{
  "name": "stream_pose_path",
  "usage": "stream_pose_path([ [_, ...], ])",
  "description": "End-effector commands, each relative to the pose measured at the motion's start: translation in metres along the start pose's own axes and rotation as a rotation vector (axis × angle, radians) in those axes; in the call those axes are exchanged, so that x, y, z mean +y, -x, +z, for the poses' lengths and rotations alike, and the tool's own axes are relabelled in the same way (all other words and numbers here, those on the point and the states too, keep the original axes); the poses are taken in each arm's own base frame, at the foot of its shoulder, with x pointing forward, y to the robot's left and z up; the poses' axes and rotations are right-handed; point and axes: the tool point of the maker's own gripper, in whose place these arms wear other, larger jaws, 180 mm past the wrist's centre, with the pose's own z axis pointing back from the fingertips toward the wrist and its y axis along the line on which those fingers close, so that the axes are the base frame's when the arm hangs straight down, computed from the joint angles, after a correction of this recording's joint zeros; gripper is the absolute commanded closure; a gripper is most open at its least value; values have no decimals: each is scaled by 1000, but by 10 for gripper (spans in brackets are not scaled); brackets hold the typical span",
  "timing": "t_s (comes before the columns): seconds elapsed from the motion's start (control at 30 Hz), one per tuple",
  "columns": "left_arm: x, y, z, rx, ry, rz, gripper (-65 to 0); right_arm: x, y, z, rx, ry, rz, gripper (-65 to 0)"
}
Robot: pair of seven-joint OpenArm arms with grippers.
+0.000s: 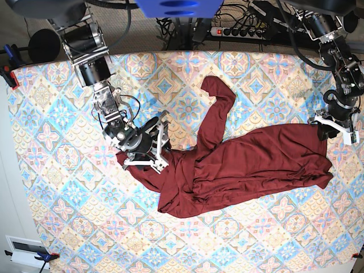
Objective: Layout the t-shirt on the table in an organized manner, then fold the t-shirt properly
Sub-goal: 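Lay the shirt down and release it with both grippers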
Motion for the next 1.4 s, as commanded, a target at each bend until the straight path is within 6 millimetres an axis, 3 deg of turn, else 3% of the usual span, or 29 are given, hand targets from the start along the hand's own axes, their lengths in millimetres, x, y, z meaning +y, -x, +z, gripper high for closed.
stream_pose_path([
  [0.0, 1, -20, 3, -54, 4, -18, -191, -12, -22, 4, -60, 26, 8, -302],
  [0.3, -5, -13, 1, -49, 13, 3, -191, -8, -16, 1, -49, 18, -2, -302],
  [0.47, -8, -10, 0, -48, 19, 15, -191, -3, 18, -12, 5, -9, -51, -296],
  [0.6, -8, -10, 0, -49, 18, 15, -191, -3, 30, -18, 2, -16, -83, -200],
  [0.73, -8, -10, 0, -49, 18, 15, -191, -12, 10, -15, -52, 1, -70, -12],
  [0.77, -8, -10, 0, -49, 18, 15, -191, -14, 1, -11, -74, 8, -60, 0],
  [0.9, -7, -10, 0, -48, 17, 16, -191, -21, -41, 5, -179, 37, -4, -5],
  [1.0, -8, -10, 0, -48, 18, 18, -191, -40, -43, 23, -165, 84, 51, 0],
  [1.23, -8, -8, 0, -45, 19, 18, -191, -47, -63, 35, -204, 110, 76, 0],
  [1.37, -8, -9, -1, -46, 16, 15, -191, -94, -80, 43, -226, 193, 36, 0],
])
